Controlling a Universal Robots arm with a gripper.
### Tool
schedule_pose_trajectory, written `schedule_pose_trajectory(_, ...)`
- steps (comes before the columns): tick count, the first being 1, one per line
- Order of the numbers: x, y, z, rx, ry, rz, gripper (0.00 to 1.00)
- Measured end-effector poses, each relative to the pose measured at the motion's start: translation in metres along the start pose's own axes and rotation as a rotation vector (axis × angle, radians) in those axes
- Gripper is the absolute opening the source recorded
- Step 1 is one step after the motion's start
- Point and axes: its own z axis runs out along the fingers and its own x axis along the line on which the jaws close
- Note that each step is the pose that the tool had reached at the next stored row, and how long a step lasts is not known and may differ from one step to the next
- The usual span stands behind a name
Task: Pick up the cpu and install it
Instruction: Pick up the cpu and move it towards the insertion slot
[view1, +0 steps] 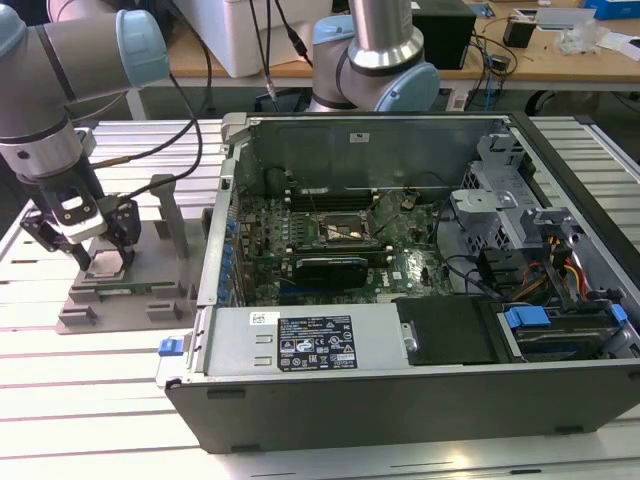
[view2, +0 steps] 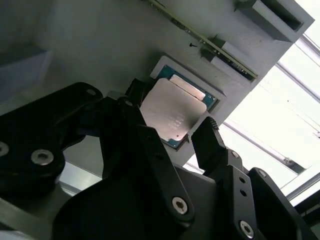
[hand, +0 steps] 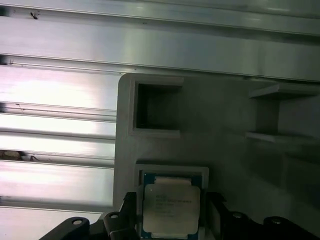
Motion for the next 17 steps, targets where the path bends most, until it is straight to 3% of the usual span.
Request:
schedule_pose_trajectory(9,0.0015,0.0002,0.0026,0.0000,0.0001,0.000,0.66)
schedule_pose_trajectory(14,0.0015,0.0002,0.0026,0.0000,0.0001,0.000,0.55)
schedule_pose_trajectory(17,0.0015,0.0002,0.0026,0.0000,0.0001,0.000,0.55)
